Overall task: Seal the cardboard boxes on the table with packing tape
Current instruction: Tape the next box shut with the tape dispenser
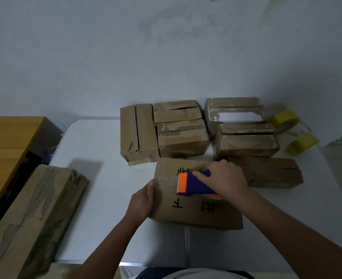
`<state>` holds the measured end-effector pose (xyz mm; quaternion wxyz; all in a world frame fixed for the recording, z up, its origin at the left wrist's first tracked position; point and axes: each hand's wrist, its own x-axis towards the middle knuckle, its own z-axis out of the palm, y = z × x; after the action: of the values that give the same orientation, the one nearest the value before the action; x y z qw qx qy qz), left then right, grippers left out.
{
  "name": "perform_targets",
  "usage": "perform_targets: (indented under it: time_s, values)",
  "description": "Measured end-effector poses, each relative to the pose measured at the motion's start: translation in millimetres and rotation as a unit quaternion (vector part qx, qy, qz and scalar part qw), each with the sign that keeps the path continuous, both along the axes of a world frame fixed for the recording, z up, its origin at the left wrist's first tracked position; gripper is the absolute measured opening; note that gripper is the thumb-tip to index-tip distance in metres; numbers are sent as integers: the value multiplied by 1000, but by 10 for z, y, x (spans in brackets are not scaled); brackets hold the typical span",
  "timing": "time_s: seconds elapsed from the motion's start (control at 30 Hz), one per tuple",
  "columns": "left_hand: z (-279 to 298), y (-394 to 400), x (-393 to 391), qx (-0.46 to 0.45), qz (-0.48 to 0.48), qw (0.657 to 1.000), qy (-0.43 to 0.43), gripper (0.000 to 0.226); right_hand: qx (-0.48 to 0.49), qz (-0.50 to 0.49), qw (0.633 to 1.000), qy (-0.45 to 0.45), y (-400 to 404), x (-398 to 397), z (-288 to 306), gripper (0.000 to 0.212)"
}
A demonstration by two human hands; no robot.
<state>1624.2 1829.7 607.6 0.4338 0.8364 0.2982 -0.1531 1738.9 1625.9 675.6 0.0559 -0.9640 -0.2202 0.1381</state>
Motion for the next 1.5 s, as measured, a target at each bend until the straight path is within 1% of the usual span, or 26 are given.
perform_targets:
  time_s: [0.13, 0.17, 0.2, 0.23, 0.3, 0.33, 0.37, 0.43, 0.5, 0.57, 0.7, 0.8, 0.9, 0.97, 1.13, 1.27, 1.37, 1.43, 1.5]
  values:
    - [-41, 56, 64, -37, -34, 997, 52, 71, -4, 1, 1000, 2, -2, 13, 2, 52]
    - [-65, 75, 97, -29, -47, 998, 42, 75, -4, 2, 1000, 4, -7, 17, 3, 52]
    - [-86, 81, 137, -21, -52, 998, 12, 77, -2, 2, 1000, 5, -13, 18, 5, 51]
    - [-106, 70, 181, -13, -51, 998, -28, 74, 2, 2, 1000, 8, -16, 21, 5, 50]
    - [-92, -3, 253, -33, -51, 992, -109, 49, 3, 3, 1000, 13, -14, 20, 6, 48]
    - [-83, -35, 276, -38, -50, 989, -130, 42, -1, 6, 1000, 16, -2, 23, 2, 48]
    - [-83, -56, 285, -38, -46, 988, -141, 41, -5, 11, 1000, 18, 8, 29, -6, 49]
    - [-94, -75, 273, -44, -43, 988, -142, 49, -11, 15, 1000, 22, 3, 51, -9, 51]
    - [-157, -53, 277, -50, -39, 991, -122, 58, -10, 19, 999, 25, -21, 67, -1, 53]
    - [-203, -48, 295, -48, -36, 992, -111, 61, -7, 31, 999, 26, -52, 67, 19, 54]
    - [-193, -81, 303, -28, -37, 993, -113, 60, -15, 47, 999, 11, -221, 85, 91, 53]
    - [-208, -86, 308, -19, -31, 993, -108, 59, -49, 16, 998, 26, -650, 197, 113, 58]
    - [-214, -117, 316, 2, -32, 995, -94, 59, -42, -4, 998, 39, -1042, 245, 37, 64]
    - [-208, -133, 313, 14, -33, 996, -82, 59, -42, -1, 999, 35, -1091, 219, -27, 63]
    - [-226, -17, 303, 43, -39, 996, -73, 59, -49, 3, 998, 26, -949, 199, -6, 59]
    - [-227, 293, 277, 49, -37, 995, -73, 59, -61, -5, 997, 42, -677, 29, -39, 58]
    - [-183, 588, 254, 56, -53, 994, -75, 55, -60, -22, 997, 39, -417, -131, -78, 57]
    - [-185, 775, 266, 75, -66, 992, -74, 53, -49, -29, 997, 45, -283, -197, -97, 57]
    - [-200, 859, 293, 123, -77, 987, -64, 57, -45, -35, 997, 49, -227, -233, -95, 57]
